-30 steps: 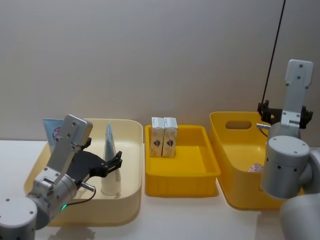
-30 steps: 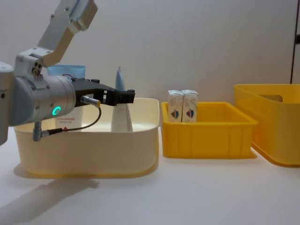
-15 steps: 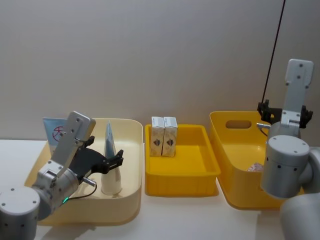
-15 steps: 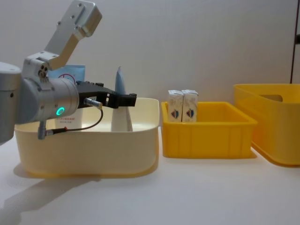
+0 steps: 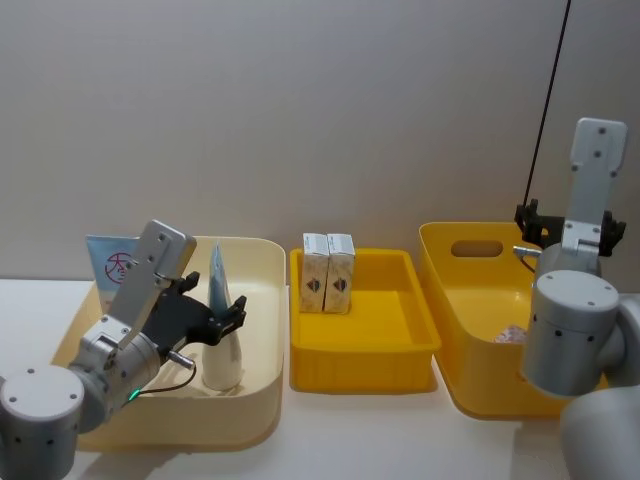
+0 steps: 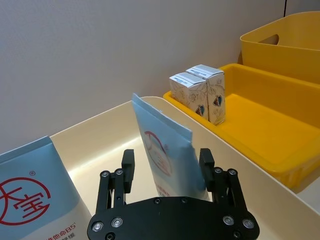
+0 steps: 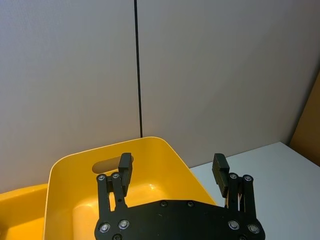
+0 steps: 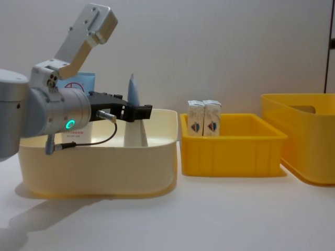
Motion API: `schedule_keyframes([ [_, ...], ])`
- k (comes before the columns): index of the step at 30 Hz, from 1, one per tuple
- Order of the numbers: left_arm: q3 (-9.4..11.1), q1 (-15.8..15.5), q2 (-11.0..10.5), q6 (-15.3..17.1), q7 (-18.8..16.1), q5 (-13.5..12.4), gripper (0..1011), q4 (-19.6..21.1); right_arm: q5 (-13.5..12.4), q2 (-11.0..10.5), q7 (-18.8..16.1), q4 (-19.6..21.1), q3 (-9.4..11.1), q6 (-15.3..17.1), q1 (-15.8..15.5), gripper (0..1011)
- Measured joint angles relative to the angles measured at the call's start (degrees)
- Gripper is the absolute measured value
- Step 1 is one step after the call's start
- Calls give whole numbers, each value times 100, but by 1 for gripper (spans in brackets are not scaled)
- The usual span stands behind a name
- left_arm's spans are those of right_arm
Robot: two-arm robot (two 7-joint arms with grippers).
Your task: Bimanual collaborative sorting of washing and personal care products
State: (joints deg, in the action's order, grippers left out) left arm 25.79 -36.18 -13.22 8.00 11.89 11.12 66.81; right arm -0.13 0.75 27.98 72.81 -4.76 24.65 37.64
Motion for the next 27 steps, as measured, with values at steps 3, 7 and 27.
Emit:
schedule_keyframes([
  [3, 5, -27, 11, -15, 21, -10, 762, -47, 0, 0, 0, 0, 0, 0, 0, 1001],
  [7, 9, -46, 17, -24, 33, -16, 627, -79, 0, 0, 0, 0, 0, 0, 0, 1001],
  [27, 18, -85, 33, -53, 64, -28, 246, -149, 0, 0, 0, 0, 0, 0, 0, 1001],
])
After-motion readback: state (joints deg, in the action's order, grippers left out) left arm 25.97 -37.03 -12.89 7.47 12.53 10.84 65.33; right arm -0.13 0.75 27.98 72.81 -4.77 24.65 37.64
